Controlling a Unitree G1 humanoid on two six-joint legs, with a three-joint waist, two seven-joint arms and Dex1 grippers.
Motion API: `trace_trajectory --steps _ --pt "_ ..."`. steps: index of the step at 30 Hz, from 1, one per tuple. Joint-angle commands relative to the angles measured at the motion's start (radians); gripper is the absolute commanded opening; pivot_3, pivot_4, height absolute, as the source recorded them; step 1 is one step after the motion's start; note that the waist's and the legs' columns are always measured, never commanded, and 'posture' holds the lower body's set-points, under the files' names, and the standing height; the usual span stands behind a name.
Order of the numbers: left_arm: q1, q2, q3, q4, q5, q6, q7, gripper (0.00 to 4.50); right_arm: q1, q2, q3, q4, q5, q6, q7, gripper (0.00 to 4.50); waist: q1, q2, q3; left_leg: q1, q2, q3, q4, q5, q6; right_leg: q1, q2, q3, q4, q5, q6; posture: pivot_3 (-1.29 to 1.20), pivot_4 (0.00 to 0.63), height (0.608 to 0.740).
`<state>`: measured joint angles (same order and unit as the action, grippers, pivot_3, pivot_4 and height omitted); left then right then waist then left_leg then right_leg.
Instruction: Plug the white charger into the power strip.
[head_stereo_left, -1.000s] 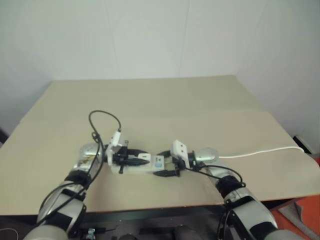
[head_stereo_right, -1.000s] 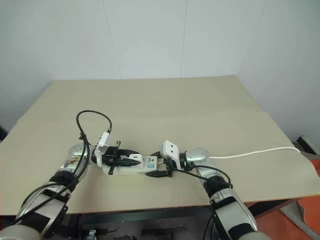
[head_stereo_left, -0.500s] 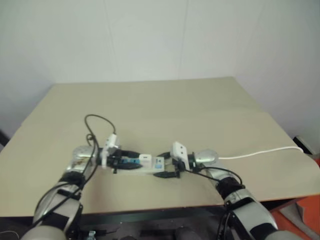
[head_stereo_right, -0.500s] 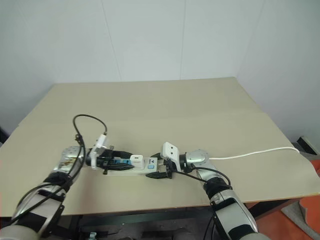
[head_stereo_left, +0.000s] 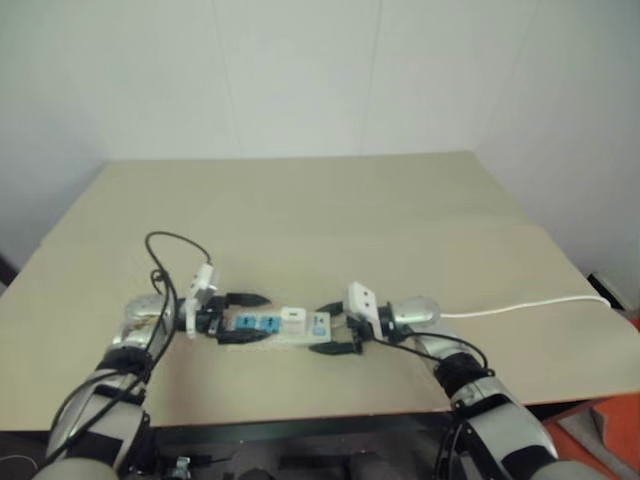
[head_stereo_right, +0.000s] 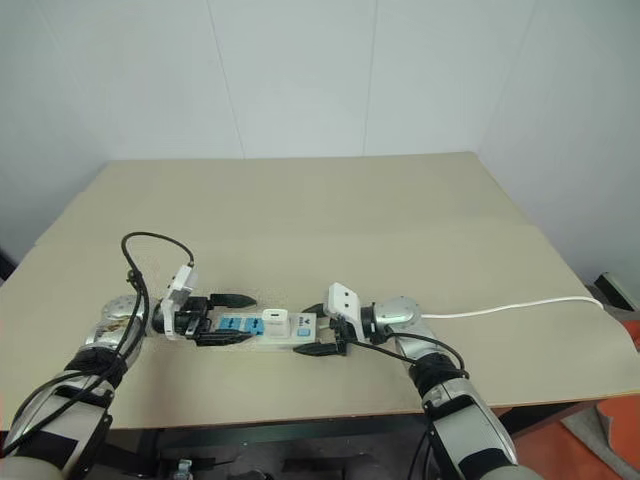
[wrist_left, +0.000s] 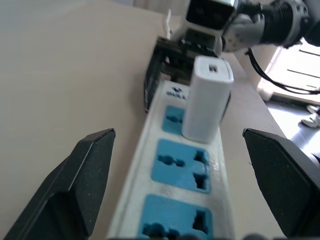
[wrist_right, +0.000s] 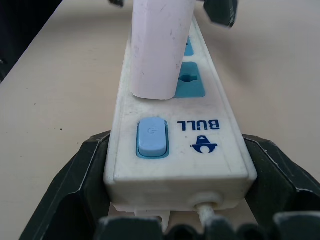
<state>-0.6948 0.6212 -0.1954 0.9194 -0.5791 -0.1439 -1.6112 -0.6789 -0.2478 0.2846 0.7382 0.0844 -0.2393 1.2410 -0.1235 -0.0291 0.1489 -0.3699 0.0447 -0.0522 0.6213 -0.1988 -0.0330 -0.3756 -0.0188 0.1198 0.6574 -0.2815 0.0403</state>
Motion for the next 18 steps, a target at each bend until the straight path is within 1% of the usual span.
trace_trajectory --steps 1,2,3,7,10,12,13,16,18 --pt "-0.037 0.027 0.089 -0.024 -0.037 0.028 -0.003 4.5 0.017 -0.016 -0.001 0.03 -0.034 -0.011 -0.027 4.14 0.001 -0.001 0.001 0.0 0.0 0.0 0.0 0.0 0.0 0.0 0.0 0.0 0.0 0.0 0.0 0.0 0.15 0.74" --pt "-0.037 0.037 0.11 -0.039 -0.053 0.049 -0.003 4.5 0.02 -0.025 -0.01 0.012 -0.028 -0.013 -0.024 4.36 0.002 -0.001 0.003 0.0 0.0 0.0 0.0 0.0 0.0 0.0 0.0 0.0 0.0 0.0 0.0 0.0 0.15 0.74" --pt "-0.036 0.045 0.129 -0.051 -0.063 0.066 -0.003 4.5 0.022 -0.033 -0.018 -0.003 -0.024 -0.015 -0.025 4.47 0.002 -0.001 0.004 -0.002 0.0 0.0 0.0 0.0 0.0 -0.001 0.0 0.0 0.0 0.0 0.0 0.0 0.15 0.74" --pt "0.001 0.102 0.174 -0.114 -0.069 0.094 -0.003 4.5 0.053 -0.103 -0.063 -0.139 0.031 0.024 0.015 4.47 0.012 0.0 0.008 -0.019 0.0 -0.001 0.003 0.0 0.0 -0.015 0.0 -0.001 0.0 0.001 0.001 0.0 0.15 0.74" --pt "0.061 0.158 0.196 -0.183 -0.077 0.109 -0.003 4.5 0.094 -0.196 -0.097 -0.286 0.075 0.066 0.053 4.47 0.028 0.002 0.016 -0.024 -0.001 0.0 0.003 0.0 0.0 -0.019 -0.002 -0.001 -0.001 0.001 0.001 0.0 0.15 0.74" --pt "0.103 0.194 0.209 -0.228 -0.081 0.118 -0.003 4.5 0.126 -0.261 -0.122 -0.385 0.116 0.116 0.086 4.47 0.032 0.003 0.017 -0.033 -0.002 0.0 0.003 0.0 -0.001 -0.029 -0.004 -0.002 -0.001 0.001 0.0 0.0 0.15 0.74" --pt "0.129 0.217 0.221 -0.252 -0.085 0.122 -0.003 4.5 0.148 -0.306 -0.147 -0.445 0.133 0.137 0.089 4.47 0.038 0.003 0.018 -0.036 -0.003 0.0 0.003 0.0 -0.001 -0.031 -0.004 -0.002 -0.001 0.004 -0.004 0.0 0.15 0.74" --pt "0.193 0.271 0.261 -0.316 -0.096 0.142 -0.003 4.5 0.209 -0.434 -0.213 -0.581 0.188 0.183 0.126 4.47 0.052 0.003 0.022 -0.037 -0.002 0.0 0.003 -0.001 0.0 -0.032 -0.005 -0.004 -0.001 0.004 -0.005 0.0 0.15 0.74" --pt "0.24 0.308 0.287 -0.366 -0.104 0.156 -0.003 4.5 0.249 -0.517 -0.269 -0.647 0.234 0.212 0.151 4.47 0.056 0.003 0.023 -0.037 -0.002 0.0 0.002 -0.001 0.0 -0.031 -0.005 -0.005 -0.002 0.003 -0.004 0.0 0.15 0.74"
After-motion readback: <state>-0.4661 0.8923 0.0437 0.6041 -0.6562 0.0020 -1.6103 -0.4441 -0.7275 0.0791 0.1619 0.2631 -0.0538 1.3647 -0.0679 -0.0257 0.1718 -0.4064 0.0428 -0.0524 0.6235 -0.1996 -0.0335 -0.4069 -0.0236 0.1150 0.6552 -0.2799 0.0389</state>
